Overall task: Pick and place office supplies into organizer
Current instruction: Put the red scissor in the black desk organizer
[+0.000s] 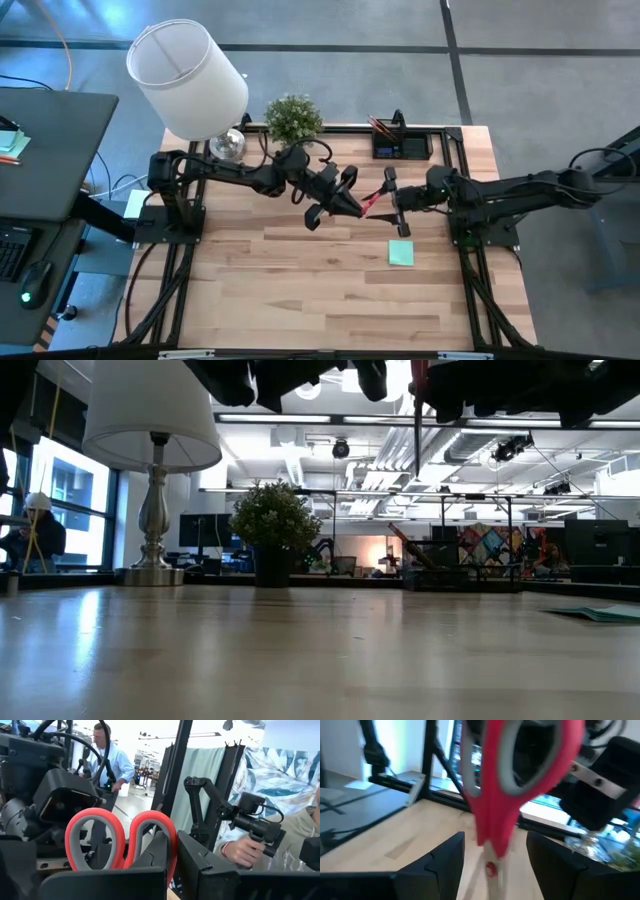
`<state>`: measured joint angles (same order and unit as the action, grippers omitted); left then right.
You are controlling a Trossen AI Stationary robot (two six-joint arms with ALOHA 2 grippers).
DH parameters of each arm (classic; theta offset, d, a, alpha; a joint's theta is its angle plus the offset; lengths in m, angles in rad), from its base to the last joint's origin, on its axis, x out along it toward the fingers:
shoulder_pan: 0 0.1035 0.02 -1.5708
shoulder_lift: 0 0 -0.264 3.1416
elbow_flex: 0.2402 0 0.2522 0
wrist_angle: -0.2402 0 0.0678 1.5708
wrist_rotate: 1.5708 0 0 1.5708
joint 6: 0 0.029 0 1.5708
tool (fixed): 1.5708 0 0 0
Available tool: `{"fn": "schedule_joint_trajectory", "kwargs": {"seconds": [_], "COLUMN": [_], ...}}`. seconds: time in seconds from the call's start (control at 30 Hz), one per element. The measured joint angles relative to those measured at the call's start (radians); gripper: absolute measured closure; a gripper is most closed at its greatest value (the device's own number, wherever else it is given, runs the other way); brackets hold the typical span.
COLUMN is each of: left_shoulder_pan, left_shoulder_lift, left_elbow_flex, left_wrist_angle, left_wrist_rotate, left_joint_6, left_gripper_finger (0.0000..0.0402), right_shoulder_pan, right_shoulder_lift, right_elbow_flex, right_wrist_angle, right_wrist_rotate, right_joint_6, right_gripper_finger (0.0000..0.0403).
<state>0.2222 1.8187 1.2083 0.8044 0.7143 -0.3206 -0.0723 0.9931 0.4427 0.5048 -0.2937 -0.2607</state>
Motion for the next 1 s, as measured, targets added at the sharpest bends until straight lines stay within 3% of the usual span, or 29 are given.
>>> {"fn": "schedule_joint_trajectory", "kwargs": {"seconds": [0.33,0.7,0.87,1.0], "left_shoulder_pan": [0.000,-0.001,0.001,0.000], "left_shoulder_lift": [0.000,0.000,0.000,-0.001], "left_elbow_flex": [0.000,0.000,0.001,0.002], "left_wrist_angle": [0.000,-0.026,-0.048,-0.103], "left_wrist_rotate": [0.000,0.007,0.015,0.009], "left_joint_6": [0.001,0.002,0.003,0.016], "left_gripper_finger": [0.0401,0.0401,0.0394,0.0356], "right_shoulder_pan": [0.000,-0.017,-0.041,-0.048], "right_shoulder_lift": [0.080,0.082,0.082,0.082], "right_elbow_flex": [0.000,0.000,0.000,-0.001], "right_wrist_angle": [0.047,0.048,0.043,0.038], "right_wrist_rotate": [-0.055,-0.064,-0.064,-0.049], "right_joint_6": [0.014,-0.089,-0.093,-0.113], "right_gripper_finger": [0.0239,0.0388,0.0385,0.0395]}}
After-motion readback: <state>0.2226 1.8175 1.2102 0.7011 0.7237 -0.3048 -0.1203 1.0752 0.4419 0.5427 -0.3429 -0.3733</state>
